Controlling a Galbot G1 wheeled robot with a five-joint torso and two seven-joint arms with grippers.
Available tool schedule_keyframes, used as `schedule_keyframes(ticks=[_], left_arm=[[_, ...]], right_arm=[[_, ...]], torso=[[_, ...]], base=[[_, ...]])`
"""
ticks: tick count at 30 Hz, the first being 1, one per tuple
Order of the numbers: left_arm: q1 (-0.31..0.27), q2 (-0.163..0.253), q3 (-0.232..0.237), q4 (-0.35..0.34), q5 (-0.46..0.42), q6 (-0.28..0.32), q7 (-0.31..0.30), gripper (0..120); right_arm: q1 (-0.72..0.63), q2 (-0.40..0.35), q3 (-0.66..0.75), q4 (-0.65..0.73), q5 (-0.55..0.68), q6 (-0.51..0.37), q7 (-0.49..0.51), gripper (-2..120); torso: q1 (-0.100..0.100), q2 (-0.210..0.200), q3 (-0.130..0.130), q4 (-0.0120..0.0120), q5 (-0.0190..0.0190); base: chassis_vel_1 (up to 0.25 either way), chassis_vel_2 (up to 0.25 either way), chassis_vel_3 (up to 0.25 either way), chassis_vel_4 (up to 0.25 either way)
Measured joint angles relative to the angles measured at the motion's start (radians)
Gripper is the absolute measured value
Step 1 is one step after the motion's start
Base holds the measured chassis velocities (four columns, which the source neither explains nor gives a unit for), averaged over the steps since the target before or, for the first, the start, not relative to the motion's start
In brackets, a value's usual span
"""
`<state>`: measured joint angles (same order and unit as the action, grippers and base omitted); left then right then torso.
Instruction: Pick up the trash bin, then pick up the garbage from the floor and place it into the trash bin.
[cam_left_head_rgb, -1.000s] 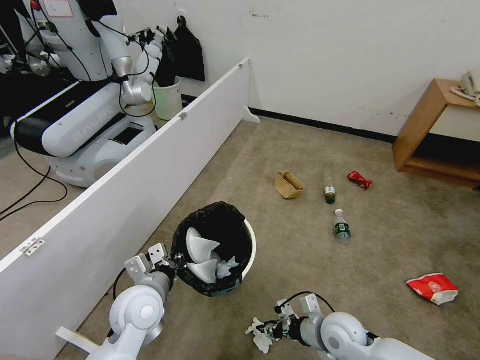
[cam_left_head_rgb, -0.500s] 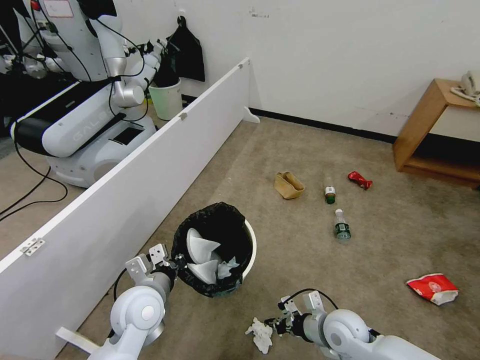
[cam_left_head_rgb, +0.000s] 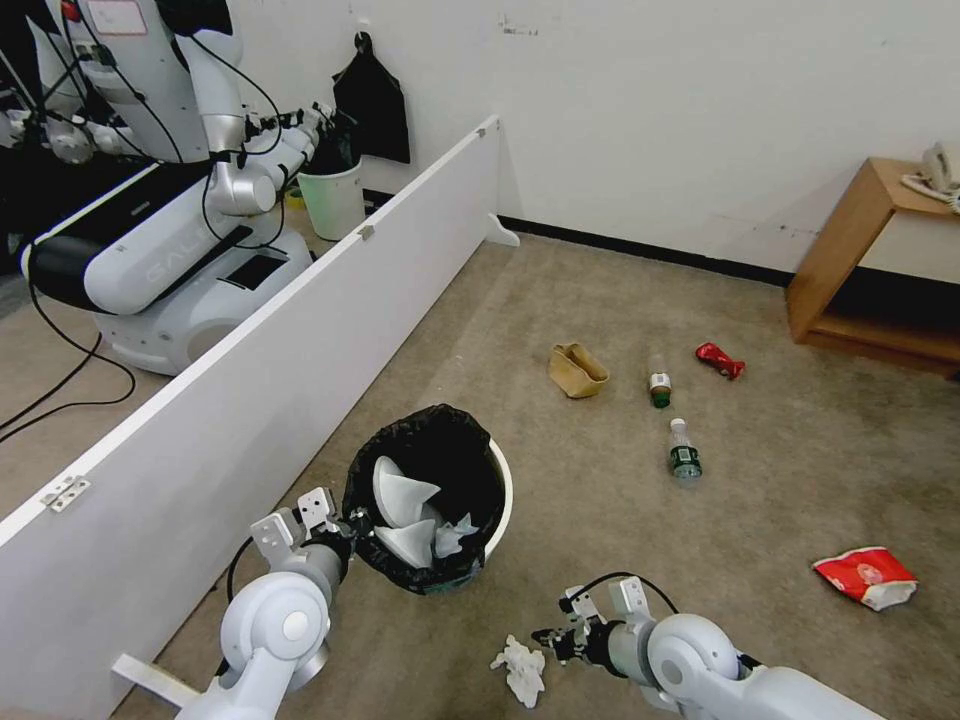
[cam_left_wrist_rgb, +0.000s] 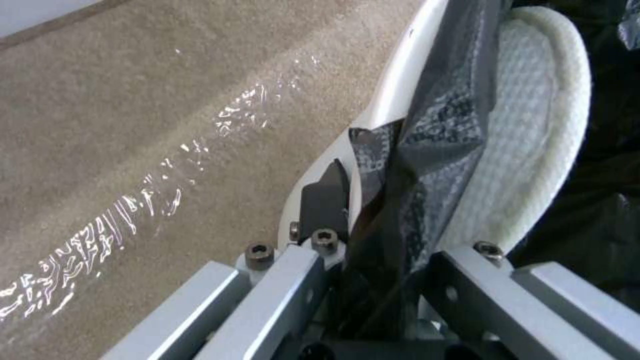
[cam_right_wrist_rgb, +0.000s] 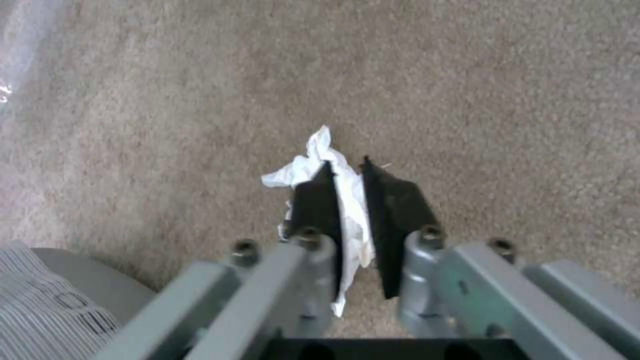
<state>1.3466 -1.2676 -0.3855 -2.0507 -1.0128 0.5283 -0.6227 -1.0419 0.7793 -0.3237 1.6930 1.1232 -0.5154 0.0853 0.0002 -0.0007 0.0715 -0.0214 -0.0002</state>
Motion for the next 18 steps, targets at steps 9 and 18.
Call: schedule_keyframes(ticks=[9, 18], left_arm=[[-0.002, 0.000, 0.000, 0.002, 0.000, 0.000, 0.000, 2], [-0.002, 0.000, 0.000, 0.002, 0.000, 0.000, 0.001, 2]], right_arm=[[-0.006, 0.008, -0.003, -0.006, -0.007, -0.001, 0.001, 48], [-0.029, 0.008, -0.004, -0.014, -0.029, -0.001, -0.003, 83]], torso=[[0.000, 0.000, 0.000, 0.0001, 0.0000], [0.000, 0.000, 0.000, 0.0000, 0.0000]], base=[[0.000, 0.000, 0.000, 0.000], [0.000, 0.000, 0.000, 0.000]])
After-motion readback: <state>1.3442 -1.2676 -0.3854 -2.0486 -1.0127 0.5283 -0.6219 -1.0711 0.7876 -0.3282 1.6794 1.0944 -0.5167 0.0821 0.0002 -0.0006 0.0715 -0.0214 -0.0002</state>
